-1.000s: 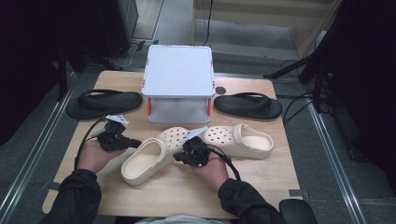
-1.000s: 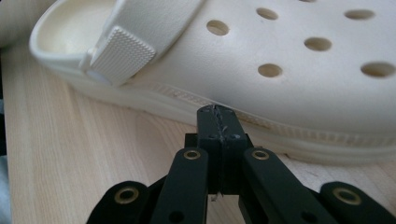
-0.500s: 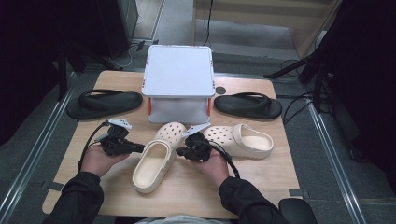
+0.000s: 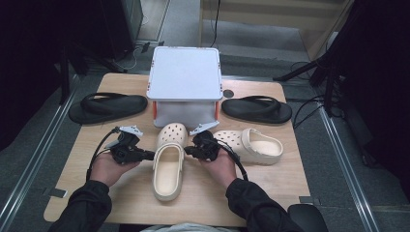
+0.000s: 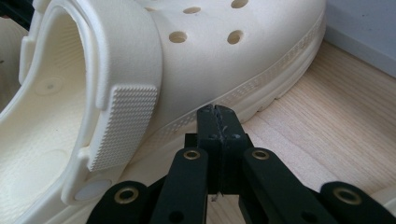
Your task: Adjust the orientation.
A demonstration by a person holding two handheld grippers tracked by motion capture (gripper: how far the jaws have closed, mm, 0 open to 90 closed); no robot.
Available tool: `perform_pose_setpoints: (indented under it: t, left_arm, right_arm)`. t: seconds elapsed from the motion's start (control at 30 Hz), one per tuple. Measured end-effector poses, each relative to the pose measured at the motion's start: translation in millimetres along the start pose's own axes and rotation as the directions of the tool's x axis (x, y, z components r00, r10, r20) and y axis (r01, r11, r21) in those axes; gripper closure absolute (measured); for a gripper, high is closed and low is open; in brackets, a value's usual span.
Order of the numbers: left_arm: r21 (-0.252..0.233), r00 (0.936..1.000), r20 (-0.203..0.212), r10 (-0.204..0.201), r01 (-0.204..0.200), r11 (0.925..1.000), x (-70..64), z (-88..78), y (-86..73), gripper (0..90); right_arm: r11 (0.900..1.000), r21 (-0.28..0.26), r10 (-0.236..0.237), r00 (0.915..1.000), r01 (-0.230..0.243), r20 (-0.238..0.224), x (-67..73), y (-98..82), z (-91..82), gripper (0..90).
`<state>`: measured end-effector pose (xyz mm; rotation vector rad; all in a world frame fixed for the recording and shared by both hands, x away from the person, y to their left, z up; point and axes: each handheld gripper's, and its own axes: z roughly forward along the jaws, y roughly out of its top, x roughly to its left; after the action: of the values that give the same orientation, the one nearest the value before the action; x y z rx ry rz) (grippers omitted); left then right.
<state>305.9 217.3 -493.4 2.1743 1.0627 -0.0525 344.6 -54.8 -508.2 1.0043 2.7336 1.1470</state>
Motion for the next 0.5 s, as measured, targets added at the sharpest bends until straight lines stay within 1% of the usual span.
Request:
perform_pose_setpoints:
  t: [0.03, 0.07, 0.1, 0.17, 0.23, 0.27, 0.3, 0.33, 0.37, 0.43, 0.5]
  left_arm:
    - [-0.009, 0.9999, 0.004, -0.016, 0.016, 0.9998, 1.5, -0.5, 0.2, 86.6]
    - [-0.006, 0.9997, 0.011, -0.020, 0.020, 0.9998, 2.9, -1.1, 0.4, 84.4]
    - [-0.011, 0.9996, 0.007, -0.027, 0.027, 0.9996, 3.2, -2.1, 0.5, 82.3]
    - [-0.024, 0.9993, 0.011, -0.037, 0.037, 0.9990, 4.0, -6.2, 0.0, 77.3]
    - [-0.034, 0.9987, 0.009, -0.049, 0.050, 0.9982, 4.3, -10.1, -0.6, 69.5]
    - [-0.047, 0.9987, 0.004, -0.051, 0.051, 0.9976, 3.7, -12.6, -0.9, 65.4]
    - [-0.047, 0.9987, 0.004, -0.051, 0.051, 0.9976, 3.7, -12.6, -0.9, 64.5]
    - [-0.071, 0.9991, -0.001, -0.041, 0.041, 0.9967, 2.3, -17.5, -0.9, 62.1]
    - [-0.078, 0.9993, -0.004, -0.036, 0.036, 0.9963, 2.3, -19.2, -0.9, 58.2]
    - [-0.082, 0.9989, -0.008, -0.046, 0.045, 0.9956, 2.5, -20.1, -1.6, 49.9]
    - [-0.081, 0.9981, -0.015, -0.059, 0.058, 0.9950, 3.9, -19.3, -2.5, 44.4]
  right_arm:
    - [1.000, 0.000, 0.003, 1.0000, -0.003, -0.002, -0.7, -0.2, -0.2, 88.9]
    - [1.000, -0.001, -0.001, 1.0000, 0.001, 0.002, -1.1, -0.2, -0.8, 86.5]
    - [1.000, -0.007, -0.003, 1.0000, 0.003, 0.004, -1.7, -0.1, -1.7, 84.7]
    - [1.000, -0.017, -0.004, 1.0000, 0.003, -0.004, -2.4, 0.9, -6.9, 82.2]
    - [0.999, -0.036, -0.015, 0.9999, 0.015, 0.000, -2.5, 2.6, -14.0, 75.4]
    - [0.999, -0.038, -0.016, 0.9998, 0.016, -0.007, -2.7, 3.7, -17.7, 72.0]
    - [0.999, -0.040, -0.019, 0.9998, 0.018, -0.009, -2.9, 4.6, -21.1, 69.6]
    - [0.999, -0.045, -0.026, 0.9995, 0.025, -0.017, -3.3, 5.0, -25.4, 67.5]
    - [0.999, -0.047, -0.029, 0.9994, 0.028, -0.021, -3.3, 4.8, -28.2, 66.0]
    - [0.998, -0.050, -0.037, 0.9990, 0.035, -0.026, -3.9, 3.1, -35.4, 63.2]
    - [0.998, -0.058, -0.037, 0.9988, 0.036, -0.031, -4.8, -0.4, -43.4, 60.7]
